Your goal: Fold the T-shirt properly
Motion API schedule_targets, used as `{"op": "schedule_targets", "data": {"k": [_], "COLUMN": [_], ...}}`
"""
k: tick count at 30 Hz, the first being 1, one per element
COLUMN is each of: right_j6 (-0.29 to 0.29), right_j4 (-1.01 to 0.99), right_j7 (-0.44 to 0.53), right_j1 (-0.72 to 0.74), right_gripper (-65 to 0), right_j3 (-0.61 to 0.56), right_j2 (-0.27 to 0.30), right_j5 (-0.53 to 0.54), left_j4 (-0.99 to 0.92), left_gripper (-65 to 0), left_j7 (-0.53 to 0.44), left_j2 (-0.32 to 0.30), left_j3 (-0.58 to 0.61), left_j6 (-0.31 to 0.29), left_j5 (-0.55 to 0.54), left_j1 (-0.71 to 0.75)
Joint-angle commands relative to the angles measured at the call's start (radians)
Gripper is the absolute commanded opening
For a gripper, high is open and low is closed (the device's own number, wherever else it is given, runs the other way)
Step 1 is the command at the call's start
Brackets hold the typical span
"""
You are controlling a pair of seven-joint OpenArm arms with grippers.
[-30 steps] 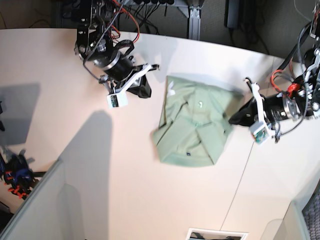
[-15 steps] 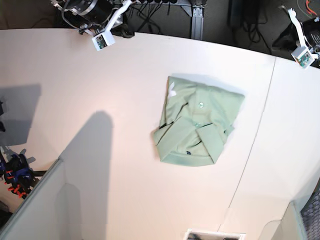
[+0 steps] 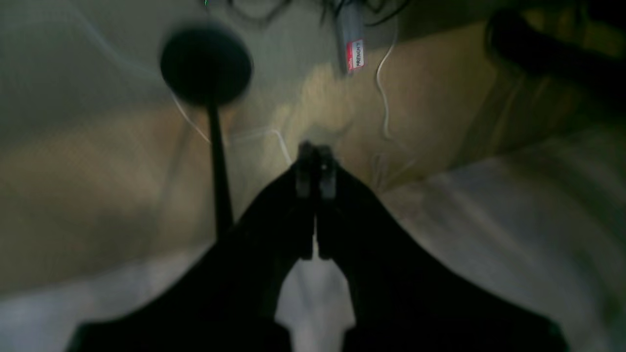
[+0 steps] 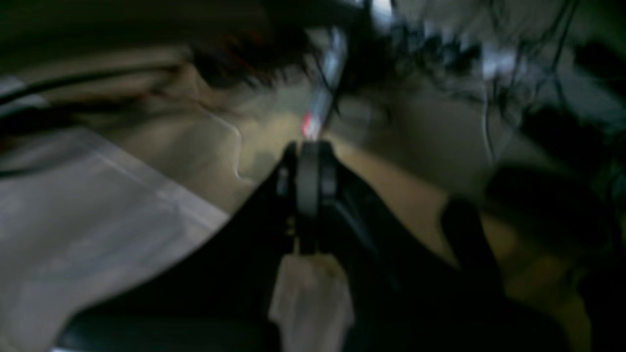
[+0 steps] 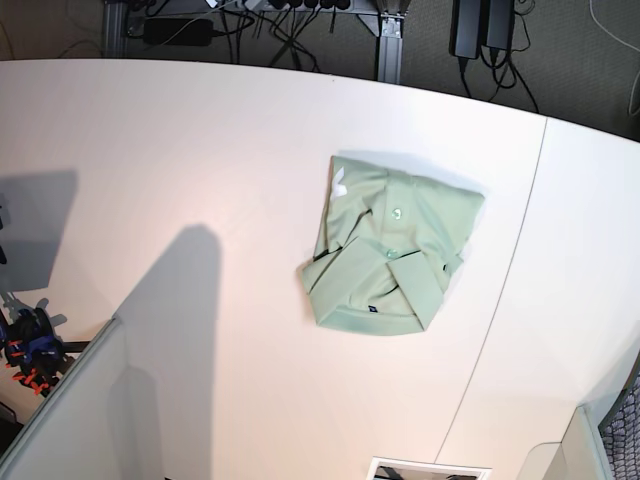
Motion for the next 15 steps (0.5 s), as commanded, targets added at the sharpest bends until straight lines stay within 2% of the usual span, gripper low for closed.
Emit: {"op": "schedule_targets", "data": {"k": [1,4,8,10,12,15], "right_j6": [0.004,0.004,0.003,-0.001,-0.001,-0.001], "right_j4": [-0.029,-0.153,-0.328,-0.431,-0.540,-0.688], "right_j7": [0.004,0.000,-0.049,-0.069,-0.071,-0.071], "right_j1": [-0.004,0.013,0.082,0.131,0.191,0.286], "right_gripper": [-65.0,-65.0,-65.0,-65.0,-65.0,-65.0], "right_j3": [-0.006,-0.042,-0.110,-0.135,-0.154,-0.166], "right_j2": [0.005,-0.013,-0.017,-0.017,-0.018,-0.018], "right_j5": [-0.003,-0.043,-0.093,-0.097,-0.097,-0.096], "left_j4": [-0.047,-0.212,-0.375,-0.446,-0.532,-0.684], "left_gripper": [-65.0,-65.0,-65.0,-65.0,-65.0,-65.0], "left_j7": [0.009,0.039,0.035,0.023,0.011,-0.019], "left_j2": [-0.009,-0.009,0.008,0.042,0.090,0.166], "left_j3": [0.027,0.143,0.296,0.350,0.385,0.399], "left_j6": [0.026,0.082,0.085,0.090,0.123,0.133], "left_j5": [-0.009,-0.009,-0.003,0.026,0.064,0.115], "left_j1": [-0.027,-0.143,-0.316,-0.399,-0.473,-0.568]}}
